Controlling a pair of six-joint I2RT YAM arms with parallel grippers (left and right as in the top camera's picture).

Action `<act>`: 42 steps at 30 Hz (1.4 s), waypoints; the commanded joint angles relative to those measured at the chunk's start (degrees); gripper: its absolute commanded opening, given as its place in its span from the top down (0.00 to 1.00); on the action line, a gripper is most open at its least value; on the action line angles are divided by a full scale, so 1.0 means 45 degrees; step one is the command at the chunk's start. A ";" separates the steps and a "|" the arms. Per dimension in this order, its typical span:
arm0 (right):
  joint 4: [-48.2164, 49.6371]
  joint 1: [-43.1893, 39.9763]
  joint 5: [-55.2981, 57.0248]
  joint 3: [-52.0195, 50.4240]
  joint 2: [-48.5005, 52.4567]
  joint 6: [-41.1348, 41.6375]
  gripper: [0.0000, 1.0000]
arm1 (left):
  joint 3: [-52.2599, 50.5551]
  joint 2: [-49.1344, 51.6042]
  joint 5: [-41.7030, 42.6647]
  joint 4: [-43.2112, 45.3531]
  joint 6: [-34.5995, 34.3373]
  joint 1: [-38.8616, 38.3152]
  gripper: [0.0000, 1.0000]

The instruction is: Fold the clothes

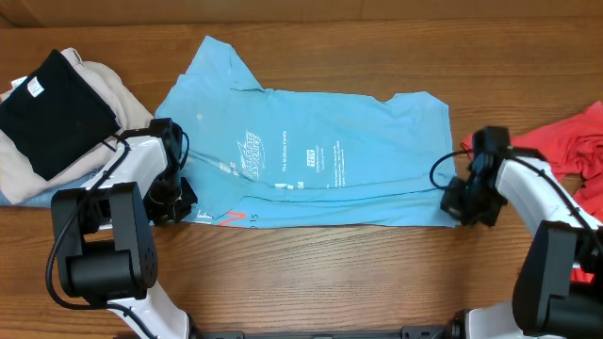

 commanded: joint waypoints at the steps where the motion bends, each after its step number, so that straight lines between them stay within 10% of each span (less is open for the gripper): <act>1: 0.0291 -0.0068 -0.1326 0.1365 -0.0165 -0.0967 0.96 | -0.0083 0.0010 0.0053 0.0146 -0.0223 0.0073 0.71; 42: -0.0083 -0.1379 0.0233 0.1671 0.2409 -0.0131 0.92 | -0.0083 0.0010 0.0053 0.0194 -0.0223 0.0073 0.70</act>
